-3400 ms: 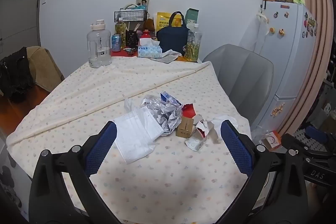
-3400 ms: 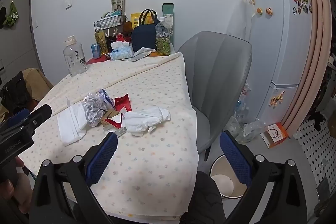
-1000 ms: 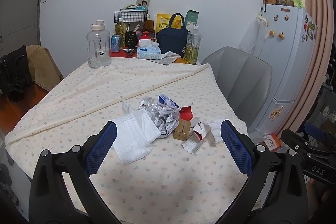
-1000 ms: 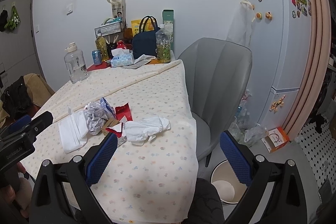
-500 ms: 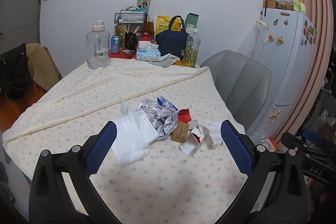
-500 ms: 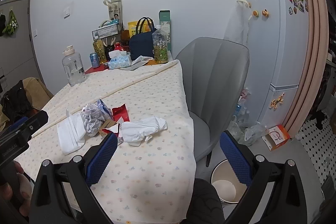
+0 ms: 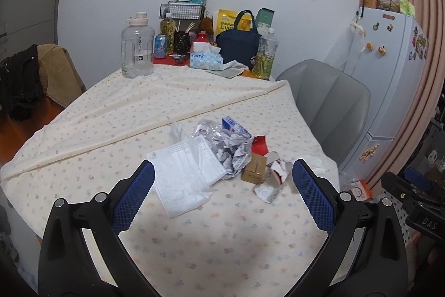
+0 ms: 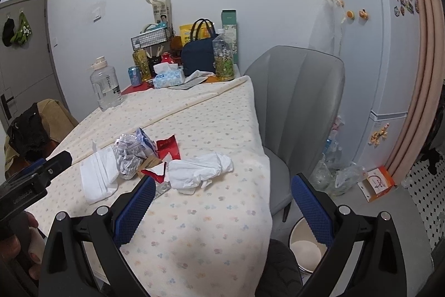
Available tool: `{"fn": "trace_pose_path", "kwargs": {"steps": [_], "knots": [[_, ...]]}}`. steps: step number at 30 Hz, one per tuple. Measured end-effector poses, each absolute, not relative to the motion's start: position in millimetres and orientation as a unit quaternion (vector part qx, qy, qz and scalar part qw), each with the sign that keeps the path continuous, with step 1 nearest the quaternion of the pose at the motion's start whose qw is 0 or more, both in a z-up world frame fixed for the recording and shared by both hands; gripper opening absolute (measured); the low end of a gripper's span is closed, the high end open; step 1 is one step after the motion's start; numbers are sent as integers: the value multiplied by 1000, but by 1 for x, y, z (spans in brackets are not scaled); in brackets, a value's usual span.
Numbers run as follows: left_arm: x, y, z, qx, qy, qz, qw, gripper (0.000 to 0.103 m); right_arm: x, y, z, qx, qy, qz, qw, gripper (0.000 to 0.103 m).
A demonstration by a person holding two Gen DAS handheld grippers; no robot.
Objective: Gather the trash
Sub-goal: 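Grasp the white paper mask with the left tool while the right tool grasps the white cloth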
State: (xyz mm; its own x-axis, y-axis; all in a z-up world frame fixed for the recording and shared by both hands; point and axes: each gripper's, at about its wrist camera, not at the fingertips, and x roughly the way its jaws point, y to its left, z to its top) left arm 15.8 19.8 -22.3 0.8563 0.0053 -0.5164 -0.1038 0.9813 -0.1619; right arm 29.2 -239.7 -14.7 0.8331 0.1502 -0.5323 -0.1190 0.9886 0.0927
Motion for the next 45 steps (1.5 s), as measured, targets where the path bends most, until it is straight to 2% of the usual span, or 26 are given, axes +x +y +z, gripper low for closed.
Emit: {"fn": "trace_pose_path", "kwargs": {"steps": [7,14,20,25,28,30,31,33,39,40,41,42,43,44,45], "knots": [[32,50,-47,-116,295,36,948,98,57,-217,-29,14,301,104,948,95],[54,80,-71,-145,324,52,934,98,91,-196,-50,6,335,128,934,87],[73,89,-88,-167,346,51,922,87,118,-189,-70,10,368,135,920,80],[89,93,-101,-183,359,52,914,82,134,-187,-81,8,384,133,914,80],[95,94,-108,-197,370,44,907,61,140,-186,-86,6,393,133,910,80],[96,93,-109,-204,375,36,904,31,143,-185,-89,5,397,134,908,80],[96,92,-109,-207,374,31,904,26,143,-185,-90,5,397,135,908,80],[93,90,-105,-204,369,26,907,10,144,-182,-91,2,400,137,906,80],[74,85,-80,-201,338,8,919,5,146,-172,-92,-7,397,140,907,80],[71,84,-74,-201,331,5,922,5,147,-171,-94,-9,399,139,906,73],[67,83,-68,-201,324,2,924,5,148,-171,-96,-10,405,138,904,59],[64,83,-63,-201,319,-1,926,5,148,-171,-97,-7,411,139,901,50],[61,83,-57,-201,313,-4,928,5,148,-173,-97,0,415,143,898,35],[58,82,-52,-199,305,-6,931,5,146,-175,-97,7,416,145,898,25],[55,81,-47,-199,300,-9,933,5,145,-177,-95,11,414,147,898,21]]}}
